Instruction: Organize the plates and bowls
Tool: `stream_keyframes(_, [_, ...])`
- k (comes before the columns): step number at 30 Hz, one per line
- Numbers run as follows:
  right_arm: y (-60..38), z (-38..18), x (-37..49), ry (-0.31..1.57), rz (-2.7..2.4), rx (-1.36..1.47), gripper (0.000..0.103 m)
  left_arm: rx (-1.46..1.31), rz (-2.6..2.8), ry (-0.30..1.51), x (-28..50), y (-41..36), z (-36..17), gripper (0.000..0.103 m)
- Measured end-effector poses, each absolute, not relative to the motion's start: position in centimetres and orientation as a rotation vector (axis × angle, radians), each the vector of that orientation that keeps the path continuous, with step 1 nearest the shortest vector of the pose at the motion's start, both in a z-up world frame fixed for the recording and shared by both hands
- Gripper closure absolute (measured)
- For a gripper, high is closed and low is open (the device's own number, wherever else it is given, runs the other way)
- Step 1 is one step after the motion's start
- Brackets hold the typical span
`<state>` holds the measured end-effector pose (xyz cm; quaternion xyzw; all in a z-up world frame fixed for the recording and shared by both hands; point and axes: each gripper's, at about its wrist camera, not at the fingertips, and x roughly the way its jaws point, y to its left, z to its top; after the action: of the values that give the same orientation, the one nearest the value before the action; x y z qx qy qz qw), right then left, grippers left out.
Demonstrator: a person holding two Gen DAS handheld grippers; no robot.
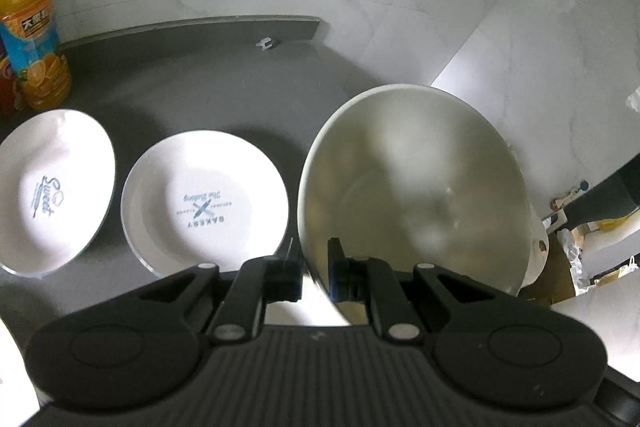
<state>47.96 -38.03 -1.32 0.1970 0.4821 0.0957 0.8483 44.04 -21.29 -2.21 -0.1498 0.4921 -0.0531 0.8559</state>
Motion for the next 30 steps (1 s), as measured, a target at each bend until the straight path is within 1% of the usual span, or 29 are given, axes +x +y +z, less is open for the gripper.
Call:
stream_keyframes(12, [-36.7,-1.1,43.9,1.034,0.200,0.397,0.080,-0.321,-0.117,1.056,40.3,-19.6,-2.8,0.093])
stream_keyframes(30, [-35.0,-3.2,40.8,1.121,0.199,0.381,0.080,-0.329,-0.094,1.148,38.2,-17.5,-5.7,0.092])
